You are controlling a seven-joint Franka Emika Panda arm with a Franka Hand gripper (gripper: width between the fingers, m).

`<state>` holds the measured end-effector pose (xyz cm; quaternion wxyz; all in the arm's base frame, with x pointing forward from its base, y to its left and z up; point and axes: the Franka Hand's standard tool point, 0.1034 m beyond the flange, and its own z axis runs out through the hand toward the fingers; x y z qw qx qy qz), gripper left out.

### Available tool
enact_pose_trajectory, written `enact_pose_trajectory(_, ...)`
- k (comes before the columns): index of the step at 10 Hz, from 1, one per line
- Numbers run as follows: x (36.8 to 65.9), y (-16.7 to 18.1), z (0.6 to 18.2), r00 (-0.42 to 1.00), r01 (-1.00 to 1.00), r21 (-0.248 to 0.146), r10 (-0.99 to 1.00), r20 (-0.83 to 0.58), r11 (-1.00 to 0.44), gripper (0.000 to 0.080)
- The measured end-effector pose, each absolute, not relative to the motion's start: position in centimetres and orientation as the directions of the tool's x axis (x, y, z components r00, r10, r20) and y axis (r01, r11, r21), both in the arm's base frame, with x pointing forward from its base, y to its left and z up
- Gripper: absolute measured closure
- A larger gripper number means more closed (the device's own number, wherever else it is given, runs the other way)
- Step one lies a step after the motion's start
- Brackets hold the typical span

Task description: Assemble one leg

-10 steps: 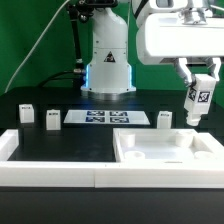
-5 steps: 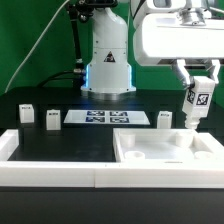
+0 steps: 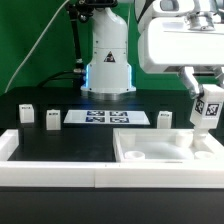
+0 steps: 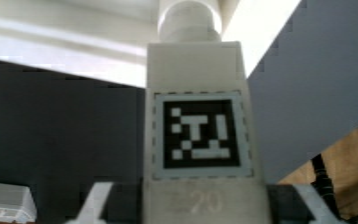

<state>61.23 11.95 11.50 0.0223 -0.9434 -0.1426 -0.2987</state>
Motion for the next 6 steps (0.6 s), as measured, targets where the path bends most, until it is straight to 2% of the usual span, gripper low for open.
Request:
enact_pose_trajectory(3,61.04,12.31,10.16,0.789,0.286,0.040,0.259,0.557,-0.957,0.0507)
enact_pose_trajectory(6,61.18,12.58,10.05,0.766,0.286,0.041,0.254,0.590,-0.957,0.0507)
